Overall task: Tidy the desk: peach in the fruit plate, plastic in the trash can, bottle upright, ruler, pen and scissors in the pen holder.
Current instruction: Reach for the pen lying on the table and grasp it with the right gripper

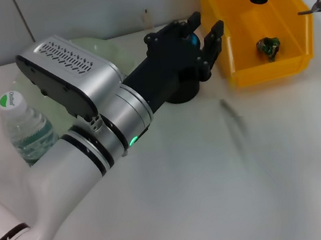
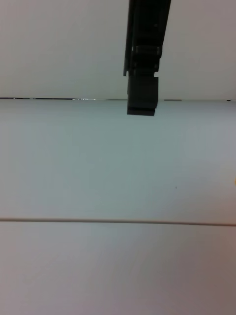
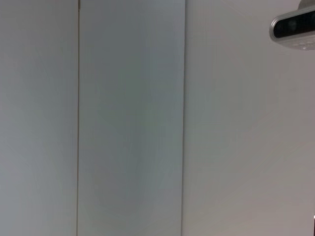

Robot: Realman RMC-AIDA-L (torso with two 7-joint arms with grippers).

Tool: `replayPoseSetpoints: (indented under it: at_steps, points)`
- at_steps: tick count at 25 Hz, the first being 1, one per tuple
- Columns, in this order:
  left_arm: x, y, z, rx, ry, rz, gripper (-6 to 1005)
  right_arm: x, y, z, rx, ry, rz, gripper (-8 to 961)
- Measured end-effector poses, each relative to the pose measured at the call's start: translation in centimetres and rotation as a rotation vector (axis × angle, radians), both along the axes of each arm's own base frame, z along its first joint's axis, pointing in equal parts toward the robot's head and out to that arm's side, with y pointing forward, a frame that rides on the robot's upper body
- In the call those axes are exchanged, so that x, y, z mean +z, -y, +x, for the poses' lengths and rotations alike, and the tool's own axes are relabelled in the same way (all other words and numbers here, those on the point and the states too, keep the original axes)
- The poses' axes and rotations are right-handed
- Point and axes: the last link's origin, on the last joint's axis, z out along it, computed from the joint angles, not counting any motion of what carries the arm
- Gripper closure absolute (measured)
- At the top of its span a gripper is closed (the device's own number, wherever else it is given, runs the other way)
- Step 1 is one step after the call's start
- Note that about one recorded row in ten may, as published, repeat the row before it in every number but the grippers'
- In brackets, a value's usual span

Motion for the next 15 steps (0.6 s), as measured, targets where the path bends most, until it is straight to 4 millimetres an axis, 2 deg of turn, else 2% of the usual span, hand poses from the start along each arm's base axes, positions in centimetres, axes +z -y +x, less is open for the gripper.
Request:
replayPoseSetpoints:
  at_steps: [2, 7, 13, 15]
  points:
    - [0.02, -0.05, -0.11, 0.007, -0.001, -0.005, 763, 0.06, -0.01, -0.11, 0.004, -0.006, 0.002, 837]
    - [0.22, -0.04, -0.50, 0.022, 0.006, -0.004, 602, 0.19, -0.04, -0.22, 0.008, -0.013, 0.007, 949]
    - [0.41, 0.00, -0.77, 0.029, 0.012, 0.000, 327, 0.32, -0.07, -0.15, 0.002, -0.020, 0.012, 944]
    - [0.41, 0.01, -0.77, 0.029, 0.012, 0.000, 298, 0.25, -0.07, -0.07, -0.002, -0.023, 0.011, 943]
